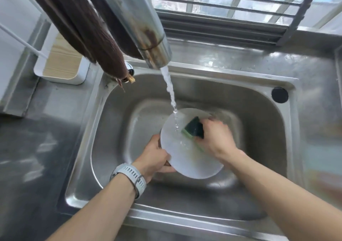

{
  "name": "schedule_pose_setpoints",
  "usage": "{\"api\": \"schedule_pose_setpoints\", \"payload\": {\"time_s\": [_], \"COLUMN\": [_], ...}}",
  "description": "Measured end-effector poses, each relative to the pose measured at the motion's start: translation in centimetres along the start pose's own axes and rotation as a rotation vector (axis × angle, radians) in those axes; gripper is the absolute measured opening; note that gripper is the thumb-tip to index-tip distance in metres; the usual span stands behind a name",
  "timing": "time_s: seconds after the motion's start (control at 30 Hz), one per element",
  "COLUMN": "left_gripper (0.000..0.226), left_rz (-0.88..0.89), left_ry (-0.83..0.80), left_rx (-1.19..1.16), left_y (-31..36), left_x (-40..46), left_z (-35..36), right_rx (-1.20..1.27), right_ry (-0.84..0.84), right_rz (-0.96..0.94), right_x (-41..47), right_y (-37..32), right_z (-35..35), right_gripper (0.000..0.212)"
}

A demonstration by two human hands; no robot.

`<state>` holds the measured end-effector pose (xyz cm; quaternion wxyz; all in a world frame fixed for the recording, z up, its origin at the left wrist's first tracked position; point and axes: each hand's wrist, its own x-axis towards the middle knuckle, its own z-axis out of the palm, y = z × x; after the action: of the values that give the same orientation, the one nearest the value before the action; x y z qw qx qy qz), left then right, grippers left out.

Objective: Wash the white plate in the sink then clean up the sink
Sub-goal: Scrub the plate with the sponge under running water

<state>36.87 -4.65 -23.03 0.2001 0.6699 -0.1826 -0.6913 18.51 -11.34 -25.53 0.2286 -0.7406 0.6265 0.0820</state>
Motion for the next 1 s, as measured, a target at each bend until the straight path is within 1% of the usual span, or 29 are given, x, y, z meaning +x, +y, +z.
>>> {"api": "schedule_pose_setpoints", "payload": {"time_s": [0.07,0.1,0.17,0.2,0.23,0.27,0.33,0.4,0.43,0.47,0.53,0.57,0.63,0.67,0.73,0.77,0.8,0.83,0.9,0.97,1.0], "left_gripper": [0.060,0.059,0.057,0.056,0.055,0.055,0.057,0.058,0.059,0.059,0.055,0.052,0.053,0.056,0.062,0.063,0.063,0.060,0.055,0.057,0.058], "left_rz": [0.002,0.007,0.015,0.019,0.022,0.025,0.018,0.014,0.017,0.023,0.026,0.024,0.020,0.016,0.001,-0.005,-0.006,-0.001,0.012,0.022,0.024], "left_ry": [-0.012,-0.011,-0.014,-0.010,-0.002,0.001,0.005,-0.011,-0.017,-0.021,-0.021,-0.015,0.002,0.010,0.006,-0.002,-0.011,-0.017,-0.027,-0.027,-0.020], "left_rx": [0.005,0.006,0.002,-0.001,-0.009,-0.019,-0.026,-0.014,-0.016,-0.021,-0.021,-0.022,-0.033,-0.036,-0.034,-0.038,-0.038,-0.032,-0.016,-0.025,-0.027], "left_y": [0.0,-0.1,-0.2,-0.2,-0.3,-0.3,-0.2,-0.3,-0.4,-0.3,-0.4,-0.4,-0.5,-0.5,-0.5,-0.6,-0.5,-0.5,-0.4,-0.3,-0.3], "left_x": [-0.2,-0.3,-0.3,-0.2,-0.1,0.0,0.1,0.0,0.0,-0.1,0.0,0.1,0.4,0.4,0.5,0.5,0.4,0.3,0.1,0.1,0.1], "left_z": [0.1,0.2,0.4,0.4,0.4,0.3,0.1,0.1,0.2,0.3,0.3,0.2,-0.1,-0.3,-0.3,-0.3,-0.2,-0.1,0.2,0.2,0.0], "right_rx": [-0.099,-0.113,-0.007,0.030,0.044,0.043,0.025,-0.040,-0.068,-0.054,0.036,0.047,0.016,0.018,-0.040,-0.096,-0.124,-0.094,0.034,0.062,0.063], "right_ry": [-0.033,-0.062,-0.086,-0.069,-0.060,-0.034,-0.006,-0.013,-0.046,-0.072,-0.078,-0.072,-0.019,-0.002,-0.012,-0.037,-0.068,-0.080,-0.064,-0.037,0.009], "right_rz": [0.045,0.007,-0.113,-0.159,-0.170,-0.147,-0.020,0.067,0.051,-0.007,-0.141,-0.169,-0.129,-0.070,0.057,0.075,0.043,-0.021,-0.162,-0.176,-0.134], "right_x": [-3.1,-4.5,-4.5,-3.4,-1.9,-0.4,0.8,-1.6,-3.7,-5.1,-4.5,-3.1,0.3,1.5,0.4,-1.6,-3.9,-5.3,-4.2,-0.7,1.1], "right_y": [1.5,0.9,-1.7,-2.9,-3.5,-3.4,-1.1,1.2,1.1,0.1,-3.0,-4.2,-3.9,-2.6,0.6,1.2,0.9,-0.4,-3.5,-4.6,-4.0], "right_z": [-0.1,0.1,0.8,0.9,1.1,0.9,-0.2,-0.5,-0.2,0.4,0.9,1.1,1.1,0.5,-0.3,-0.5,-0.3,0.2,0.8,1.6,1.3], "right_gripper": [0.040,0.040,0.042,0.043,0.042,0.040,0.041,0.044,0.045,0.048,0.057,0.055,0.047,0.048,0.056,0.056,0.055,0.055,0.058,0.054,0.054]}}
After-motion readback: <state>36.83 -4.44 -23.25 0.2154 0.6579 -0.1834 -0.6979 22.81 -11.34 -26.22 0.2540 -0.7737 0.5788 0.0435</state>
